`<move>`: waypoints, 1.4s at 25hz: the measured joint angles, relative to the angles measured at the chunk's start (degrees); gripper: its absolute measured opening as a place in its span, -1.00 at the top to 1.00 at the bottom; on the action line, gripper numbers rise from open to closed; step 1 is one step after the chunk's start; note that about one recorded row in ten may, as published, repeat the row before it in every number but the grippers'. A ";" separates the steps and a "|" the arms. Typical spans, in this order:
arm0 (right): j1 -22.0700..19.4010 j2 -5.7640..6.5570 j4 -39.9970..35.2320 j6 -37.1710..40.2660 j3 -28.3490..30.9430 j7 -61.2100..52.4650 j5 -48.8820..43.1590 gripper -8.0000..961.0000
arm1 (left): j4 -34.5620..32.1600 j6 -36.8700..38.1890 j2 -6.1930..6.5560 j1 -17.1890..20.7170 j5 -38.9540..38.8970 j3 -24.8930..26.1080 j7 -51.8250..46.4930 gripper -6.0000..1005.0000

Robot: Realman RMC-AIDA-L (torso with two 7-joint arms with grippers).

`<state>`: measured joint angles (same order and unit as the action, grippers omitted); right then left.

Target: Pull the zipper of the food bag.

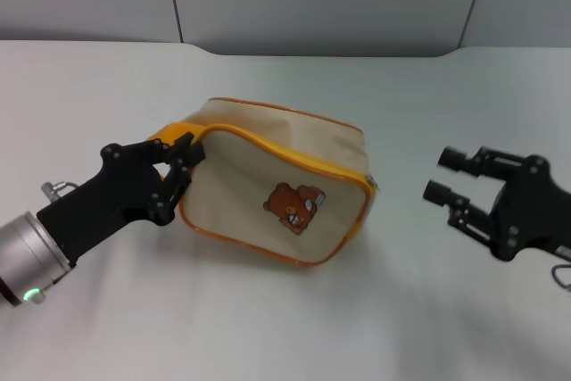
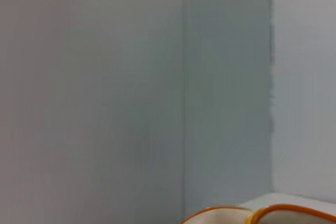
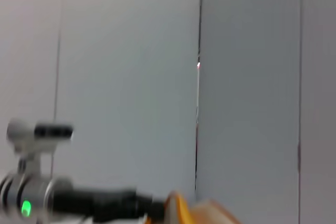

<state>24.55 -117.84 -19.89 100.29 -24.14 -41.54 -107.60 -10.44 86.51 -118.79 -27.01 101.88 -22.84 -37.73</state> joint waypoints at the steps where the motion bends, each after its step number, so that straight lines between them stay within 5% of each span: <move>1: 0.20 0.25 0.51 0.37 0.46 -0.48 0.14 0.47 | 0.93 -0.65 -0.02 0.13 -0.45 0.00 0.82 0.73; 8: 0.94 0.26 1.11 0.05 1.70 -2.35 0.39 -0.11 | 4.10 -1.18 -0.07 1.08 -0.62 -0.16 5.14 0.71; 15: 2.15 1.69 0.73 2.45 0.78 -9.66 0.01 -0.67 | -3.72 10.36 1.38 2.00 0.08 -1.20 -11.33 0.15; 20: 3.49 3.77 0.23 6.17 -5.22 -17.43 -1.76 -0.73 | -10.42 18.87 3.87 0.94 4.38 -10.73 -22.98 -0.19; 27: 3.36 2.37 -1.60 4.65 -17.44 -18.45 -2.09 -0.75 | -12.56 20.10 3.72 0.75 11.02 -16.53 -26.25 -0.56; 35: 3.15 1.56 -2.28 3.87 -19.16 -17.78 -2.52 -0.75 | -12.63 19.25 3.47 0.71 13.63 -16.63 -25.99 -0.56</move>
<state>27.70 -116.28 -22.17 104.16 -43.30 -59.33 -110.13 -23.07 105.76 -115.32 -26.30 115.51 -39.47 -63.72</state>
